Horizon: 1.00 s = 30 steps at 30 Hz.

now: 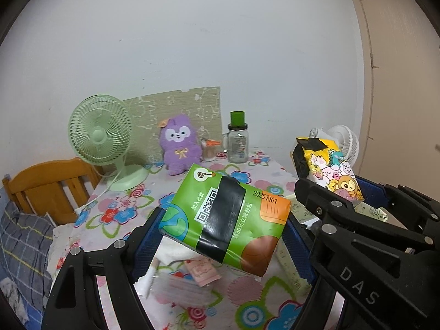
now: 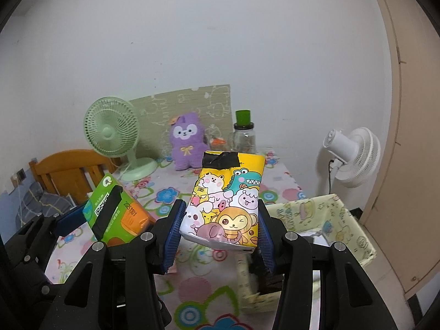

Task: Organize soft objects
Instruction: 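Lower the green pack with the left tool while the right tool lowers the cartoon pack into the box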

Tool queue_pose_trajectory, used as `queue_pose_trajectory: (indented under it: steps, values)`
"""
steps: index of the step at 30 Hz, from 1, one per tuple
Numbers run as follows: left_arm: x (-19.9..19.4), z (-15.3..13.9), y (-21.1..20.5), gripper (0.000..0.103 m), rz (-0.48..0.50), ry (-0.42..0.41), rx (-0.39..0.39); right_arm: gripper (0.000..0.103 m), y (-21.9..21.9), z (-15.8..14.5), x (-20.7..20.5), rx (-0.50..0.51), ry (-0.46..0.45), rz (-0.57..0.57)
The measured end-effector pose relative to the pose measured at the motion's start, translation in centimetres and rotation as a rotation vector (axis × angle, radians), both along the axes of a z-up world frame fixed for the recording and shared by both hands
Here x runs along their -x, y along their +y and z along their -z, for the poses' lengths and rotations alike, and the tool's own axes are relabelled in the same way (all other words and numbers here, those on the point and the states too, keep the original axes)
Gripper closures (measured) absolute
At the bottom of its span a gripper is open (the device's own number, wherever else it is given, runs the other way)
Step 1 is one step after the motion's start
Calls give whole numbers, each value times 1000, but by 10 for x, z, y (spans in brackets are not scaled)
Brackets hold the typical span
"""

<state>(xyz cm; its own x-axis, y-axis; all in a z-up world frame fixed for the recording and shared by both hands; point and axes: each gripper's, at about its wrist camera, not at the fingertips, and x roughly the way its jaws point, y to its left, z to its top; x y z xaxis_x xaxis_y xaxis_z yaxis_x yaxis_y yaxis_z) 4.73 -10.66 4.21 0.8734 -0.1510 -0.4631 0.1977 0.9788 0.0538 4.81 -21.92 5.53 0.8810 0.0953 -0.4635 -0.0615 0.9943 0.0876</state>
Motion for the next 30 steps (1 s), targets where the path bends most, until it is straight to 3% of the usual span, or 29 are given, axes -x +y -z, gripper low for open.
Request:
queue_pose_trajectory:
  steps: [16,30]
  values:
    - [-23,7,-51,19,81,34,11,51,-48,6,-17,31,20,58]
    - [-46,24,-90,19,135,76,-23,51,-80,25,-33,42,58,88]
